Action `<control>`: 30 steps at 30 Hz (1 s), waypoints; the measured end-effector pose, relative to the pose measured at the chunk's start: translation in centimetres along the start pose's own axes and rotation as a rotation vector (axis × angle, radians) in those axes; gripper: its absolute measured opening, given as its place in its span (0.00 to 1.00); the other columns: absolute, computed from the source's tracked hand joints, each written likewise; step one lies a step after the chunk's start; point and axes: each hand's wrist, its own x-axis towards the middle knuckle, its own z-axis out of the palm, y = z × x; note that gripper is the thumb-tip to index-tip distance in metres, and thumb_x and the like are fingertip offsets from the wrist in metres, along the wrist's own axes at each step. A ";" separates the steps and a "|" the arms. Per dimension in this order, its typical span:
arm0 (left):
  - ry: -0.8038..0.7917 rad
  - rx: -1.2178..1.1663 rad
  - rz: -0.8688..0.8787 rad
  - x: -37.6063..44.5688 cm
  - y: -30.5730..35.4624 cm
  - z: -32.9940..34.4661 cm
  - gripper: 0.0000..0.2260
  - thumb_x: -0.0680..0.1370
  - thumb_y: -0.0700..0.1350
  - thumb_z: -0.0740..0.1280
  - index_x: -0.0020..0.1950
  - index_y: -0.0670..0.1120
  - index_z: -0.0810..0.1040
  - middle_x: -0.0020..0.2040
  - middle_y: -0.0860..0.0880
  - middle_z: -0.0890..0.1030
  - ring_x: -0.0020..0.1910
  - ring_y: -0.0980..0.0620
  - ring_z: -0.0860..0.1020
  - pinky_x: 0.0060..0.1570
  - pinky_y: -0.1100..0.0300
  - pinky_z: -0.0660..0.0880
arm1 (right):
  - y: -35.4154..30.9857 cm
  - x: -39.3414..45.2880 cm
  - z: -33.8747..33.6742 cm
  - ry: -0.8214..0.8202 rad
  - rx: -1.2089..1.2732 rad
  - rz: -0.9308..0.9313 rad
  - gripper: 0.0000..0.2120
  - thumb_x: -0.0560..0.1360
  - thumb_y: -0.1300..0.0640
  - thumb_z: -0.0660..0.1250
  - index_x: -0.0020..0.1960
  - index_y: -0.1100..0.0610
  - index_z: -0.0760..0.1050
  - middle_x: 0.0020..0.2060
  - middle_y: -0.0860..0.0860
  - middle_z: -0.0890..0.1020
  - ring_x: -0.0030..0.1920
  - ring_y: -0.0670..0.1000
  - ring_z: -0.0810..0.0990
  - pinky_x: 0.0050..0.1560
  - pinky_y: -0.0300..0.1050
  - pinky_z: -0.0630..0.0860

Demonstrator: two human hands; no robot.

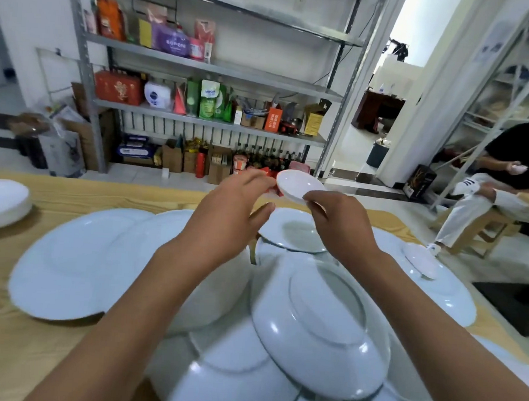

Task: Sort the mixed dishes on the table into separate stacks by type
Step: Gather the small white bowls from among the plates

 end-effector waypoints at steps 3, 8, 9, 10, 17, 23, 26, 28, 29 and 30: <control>0.020 0.013 -0.123 -0.1 -2.1 -2.0 0.20 0.80 0.51 0.62 0.72 0.53 0.68 0.74 0.53 0.65 0.70 0.51 0.66 0.65 0.56 0.64 | -4.5 1.0 0.1 0.018 0.018 -0.169 0.09 0.75 0.62 0.67 0.53 0.56 0.83 0.46 0.54 0.86 0.45 0.58 0.83 0.42 0.44 0.73; 0.017 -0.001 -0.313 -2.4 -5.8 -5.2 0.22 0.79 0.56 0.62 0.72 0.54 0.68 0.71 0.49 0.72 0.68 0.47 0.69 0.62 0.55 0.66 | -10.3 2.8 1.0 -0.001 0.120 -0.338 0.09 0.75 0.63 0.67 0.52 0.58 0.83 0.46 0.52 0.86 0.46 0.54 0.84 0.47 0.43 0.75; 0.032 0.007 -0.332 -2.9 -6.7 -6.1 0.21 0.79 0.56 0.63 0.72 0.54 0.69 0.68 0.48 0.74 0.66 0.48 0.71 0.59 0.56 0.67 | -11.5 3.1 1.4 -0.005 0.149 -0.370 0.09 0.75 0.63 0.67 0.52 0.58 0.83 0.46 0.52 0.86 0.46 0.55 0.83 0.47 0.45 0.77; 0.049 0.008 -0.352 -3.5 -7.6 -6.8 0.21 0.78 0.56 0.64 0.70 0.54 0.71 0.66 0.48 0.76 0.63 0.48 0.73 0.56 0.57 0.68 | -12.6 3.2 1.7 -0.003 0.174 -0.397 0.09 0.75 0.63 0.66 0.52 0.58 0.83 0.46 0.52 0.86 0.46 0.55 0.83 0.48 0.47 0.78; 0.185 -0.085 -0.511 -6.7 -13.5 -12.8 0.09 0.72 0.53 0.74 0.49 0.52 0.80 0.52 0.52 0.81 0.51 0.55 0.77 0.42 0.59 0.71 | -20.9 4.2 6.4 -0.065 0.302 -0.397 0.09 0.76 0.61 0.66 0.54 0.56 0.83 0.48 0.52 0.86 0.49 0.56 0.82 0.47 0.51 0.78; 0.307 -0.046 -0.679 -8.4 -17.6 -16.2 0.10 0.70 0.48 0.76 0.48 0.47 0.82 0.47 0.48 0.81 0.45 0.51 0.79 0.40 0.55 0.77 | -28.0 7.4 10.1 -0.197 0.295 -0.435 0.10 0.78 0.58 0.65 0.55 0.52 0.82 0.48 0.51 0.86 0.49 0.57 0.82 0.47 0.52 0.78; 0.397 0.045 -0.729 -9.7 -19.6 -17.7 0.11 0.70 0.50 0.76 0.49 0.46 0.83 0.46 0.48 0.81 0.46 0.51 0.79 0.43 0.58 0.72 | -31.2 8.0 11.2 -0.212 0.306 -0.413 0.14 0.79 0.58 0.63 0.62 0.52 0.79 0.56 0.51 0.83 0.57 0.55 0.79 0.53 0.50 0.77; 0.467 0.083 -0.784 -10.7 -21.0 -18.2 0.11 0.69 0.49 0.77 0.47 0.45 0.83 0.45 0.46 0.82 0.46 0.49 0.80 0.44 0.58 0.74 | -32.9 7.7 11.9 -0.252 0.291 -0.413 0.18 0.78 0.58 0.62 0.68 0.53 0.73 0.63 0.52 0.79 0.63 0.54 0.75 0.57 0.50 0.75; 0.486 0.103 -0.816 -11.1 -21.7 -18.3 0.11 0.69 0.49 0.77 0.46 0.45 0.83 0.44 0.45 0.82 0.45 0.48 0.80 0.43 0.58 0.74 | -33.5 7.4 12.2 -0.269 0.292 -0.415 0.20 0.78 0.58 0.62 0.69 0.54 0.72 0.64 0.52 0.78 0.65 0.54 0.74 0.58 0.50 0.74; 0.491 0.112 -0.848 -11.4 -22.4 -18.3 0.10 0.68 0.49 0.77 0.44 0.44 0.83 0.43 0.45 0.82 0.44 0.47 0.80 0.42 0.59 0.73 | -33.9 7.1 12.5 -0.280 0.294 -0.417 0.20 0.77 0.58 0.61 0.69 0.54 0.72 0.64 0.52 0.78 0.65 0.54 0.74 0.58 0.51 0.74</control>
